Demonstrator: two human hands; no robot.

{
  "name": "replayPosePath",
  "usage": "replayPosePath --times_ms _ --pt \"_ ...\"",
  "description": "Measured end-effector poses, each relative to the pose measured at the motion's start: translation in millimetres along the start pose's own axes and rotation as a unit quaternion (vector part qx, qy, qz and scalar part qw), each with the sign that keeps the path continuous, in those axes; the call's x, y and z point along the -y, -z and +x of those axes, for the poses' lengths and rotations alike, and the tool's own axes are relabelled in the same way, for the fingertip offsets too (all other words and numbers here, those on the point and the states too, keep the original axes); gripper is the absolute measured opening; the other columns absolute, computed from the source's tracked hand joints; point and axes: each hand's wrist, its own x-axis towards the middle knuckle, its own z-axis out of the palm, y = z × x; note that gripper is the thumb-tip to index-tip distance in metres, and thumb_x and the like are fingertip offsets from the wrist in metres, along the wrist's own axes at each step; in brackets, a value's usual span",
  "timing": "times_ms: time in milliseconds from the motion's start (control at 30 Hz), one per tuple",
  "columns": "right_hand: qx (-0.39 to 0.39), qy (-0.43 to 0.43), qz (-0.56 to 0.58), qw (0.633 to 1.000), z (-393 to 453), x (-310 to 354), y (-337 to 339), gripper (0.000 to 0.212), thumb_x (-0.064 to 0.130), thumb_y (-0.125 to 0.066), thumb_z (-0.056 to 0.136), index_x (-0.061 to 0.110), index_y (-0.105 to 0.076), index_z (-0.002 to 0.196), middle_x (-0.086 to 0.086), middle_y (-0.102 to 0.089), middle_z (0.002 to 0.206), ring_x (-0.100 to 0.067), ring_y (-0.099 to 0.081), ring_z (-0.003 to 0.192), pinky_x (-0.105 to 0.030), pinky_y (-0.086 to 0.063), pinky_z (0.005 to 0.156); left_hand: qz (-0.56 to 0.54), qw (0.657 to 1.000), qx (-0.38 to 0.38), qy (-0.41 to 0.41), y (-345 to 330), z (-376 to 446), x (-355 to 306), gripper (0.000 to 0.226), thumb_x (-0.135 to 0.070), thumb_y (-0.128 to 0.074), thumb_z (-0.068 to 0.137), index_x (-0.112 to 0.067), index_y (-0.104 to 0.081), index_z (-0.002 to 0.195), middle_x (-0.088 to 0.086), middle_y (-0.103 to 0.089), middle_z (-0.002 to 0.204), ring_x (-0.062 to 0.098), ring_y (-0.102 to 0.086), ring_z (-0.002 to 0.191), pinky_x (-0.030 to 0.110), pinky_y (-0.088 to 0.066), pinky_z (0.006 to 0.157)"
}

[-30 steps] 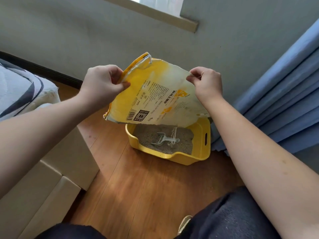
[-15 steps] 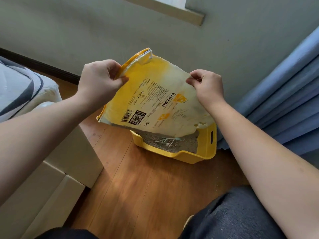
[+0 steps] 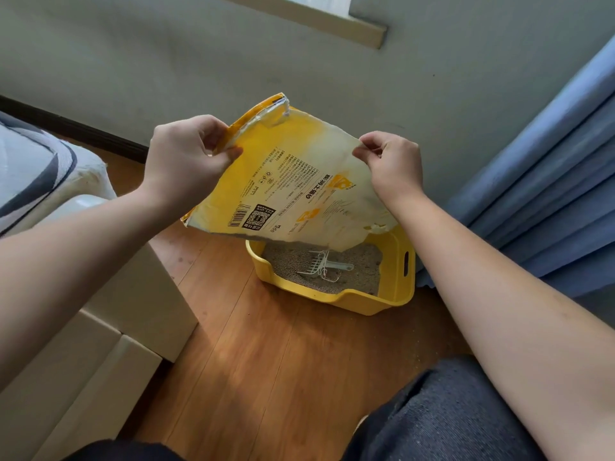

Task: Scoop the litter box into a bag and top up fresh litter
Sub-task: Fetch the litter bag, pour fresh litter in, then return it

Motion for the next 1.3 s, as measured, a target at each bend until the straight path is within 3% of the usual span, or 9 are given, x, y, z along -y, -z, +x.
replayPosePath --times_ms 900,1200,1300 --pt "-0.053 -0.011 0.004 0.999 3 13 -12 0.008 0.025 -0.067 0.086 0.021 -0.074 0.086 0.006 -0.067 0.076 -0.016 -0.062 0.074 -0.031 -0.052 0.07 0.016 1.0 -0.015 0.021 1 0 4 0.031 -0.039 -0.068 0.088 -0.014 -0.07 0.105 0.004 -0.072 0.096 0.019 -0.066 0.086 0.039 -0.056 0.081" --pt "-0.047 0.009 -0.026 0.999 -10 8 19 0.008 0.026 -0.068 0.085 0.022 -0.075 0.086 0.006 -0.069 0.077 -0.016 -0.062 0.076 -0.034 -0.052 0.073 -0.015 1.0 0.024 0.004 -4 -6 -4 0.029 -0.034 -0.071 0.086 -0.01 -0.07 0.103 0.006 -0.071 0.094 0.021 -0.067 0.085 0.035 -0.056 0.078" --pt "-0.029 0.001 -0.029 0.999 -16 5 27 0.007 0.026 -0.069 0.085 0.021 -0.074 0.084 0.006 -0.068 0.074 -0.017 -0.062 0.076 -0.033 -0.052 0.073 -0.022 0.999 0.03 0.0 -6 -8 -7 0.027 -0.032 -0.072 0.086 -0.01 -0.07 0.102 0.004 -0.07 0.093 0.019 -0.066 0.083 0.026 -0.054 0.075"
